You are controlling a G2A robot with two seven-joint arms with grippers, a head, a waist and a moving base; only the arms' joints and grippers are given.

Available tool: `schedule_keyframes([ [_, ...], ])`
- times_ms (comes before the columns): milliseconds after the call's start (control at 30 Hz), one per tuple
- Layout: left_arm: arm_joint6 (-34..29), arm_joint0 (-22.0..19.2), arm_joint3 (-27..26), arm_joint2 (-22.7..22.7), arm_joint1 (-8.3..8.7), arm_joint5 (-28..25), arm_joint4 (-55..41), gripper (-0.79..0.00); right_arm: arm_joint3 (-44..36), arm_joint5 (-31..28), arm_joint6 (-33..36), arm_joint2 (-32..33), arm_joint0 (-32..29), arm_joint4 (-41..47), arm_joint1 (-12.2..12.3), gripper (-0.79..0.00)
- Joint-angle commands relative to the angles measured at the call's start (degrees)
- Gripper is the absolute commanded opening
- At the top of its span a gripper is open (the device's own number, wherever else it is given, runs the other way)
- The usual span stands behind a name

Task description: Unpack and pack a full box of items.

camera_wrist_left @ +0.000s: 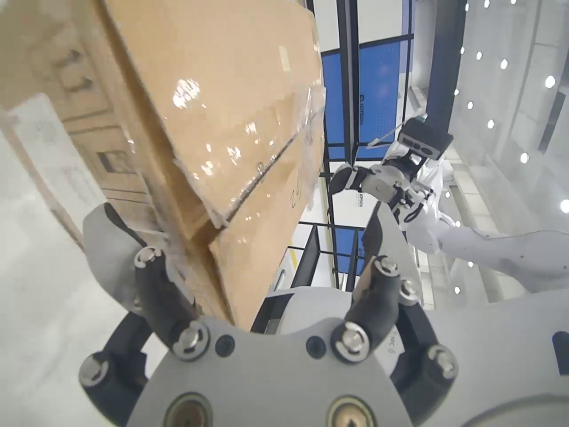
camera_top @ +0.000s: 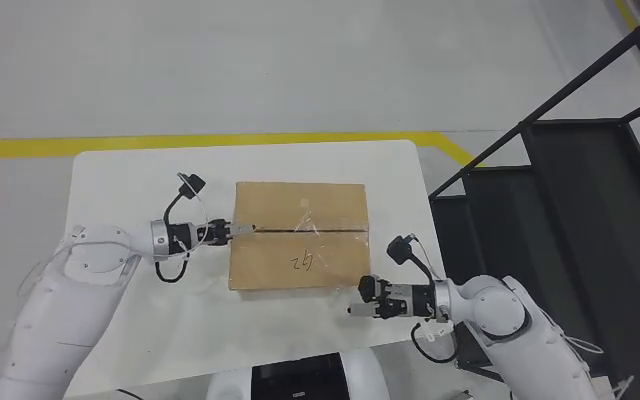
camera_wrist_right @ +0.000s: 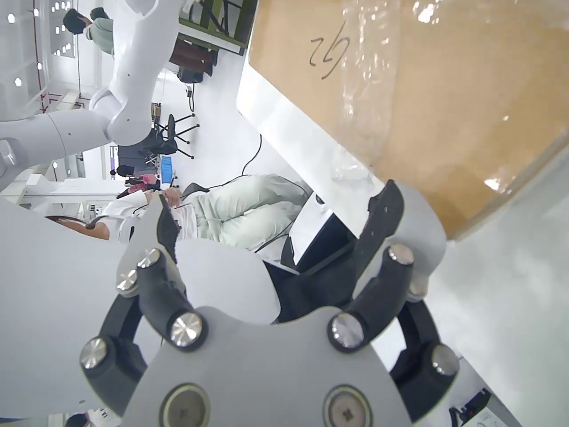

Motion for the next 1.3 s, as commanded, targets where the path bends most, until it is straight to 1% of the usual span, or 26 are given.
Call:
schedule_keyframes([
  [0, 0.4, 0.1, 0.1, -2.3, 0.41, -0.2, 0.1, 0.000, -0.5, 0.5, 0.5, -0.3, -0.9, 0.2, 0.1, 0.000],
  [100, 0.6, 0.9, -0.8, -5.7, 1.07, -0.3, 0.2, 0.000, -0.2, 1.6, 0.3, -2.1, -1.6, -0.2, 0.1, 0.000],
  [200, 0.8, 2.1, -2.6, -8.5, 1.59, -0.2, 0.1, 0.000, 0.8, 2.5, -1.2, -5.0, -1.1, -1.4, -0.2, 0.000],
  [367, 0.7, 4.5, -6.7, -12.7, 2.35, 0.0, -0.1, 0.000, 4.8, 5.0, -5.7, -10.2, 1.8, -2.6, -0.9, 0.000],
  [500, 0.4, 6.0, -8.8, -14.2, 2.67, 0.5, 0.1, 0.000, 6.9, 6.3, -8.8, -12.3, 3.5, -1.8, -1.3, 0.000],
  [700, 0.5, 7.8, -10.8, -15.6, 2.99, 0.9, 0.3, 0.000, 9.2, 7.4, -10.8, -13.4, 4.9, -1.5, -1.5, 0.000],
  [733, 0.6, 8.0, -11.1, -15.8, 3.03, 1.0, 0.2, 0.000, 9.3, 7.2, -11.0, -13.4, 5.0, -1.2, -1.5, -0.111],
  [767, 0.7, 8.3, -11.4, -15.9, 3.06, 1.1, 0.2, 0.000, 9.3, 7.0, -11.4, -13.3, 4.9, -0.6, -1.5, -0.416],
  [800, 0.8, 8.5, -11.6, -16.0, 3.07, 1.2, 0.1, 0.000, 9.2, 6.8, -11.5, -13.3, 4.9, -0.3, -1.5, -0.693],
  [833, 0.9, 8.6, -11.9, -16.0, 3.09, 1.2, 0.2, 0.000, 9.2, 6.7, -11.6, -13.2, 4.8, -0.2, -1.4, -0.785],
  [1267, 1.1, 9.8, -13.6, -16.1, 3.32, 1.8, 0.8, 0.000, 5.8, 6.2, -13.2, -10.2, 1.3, 0.1, -0.7, -0.785],
])
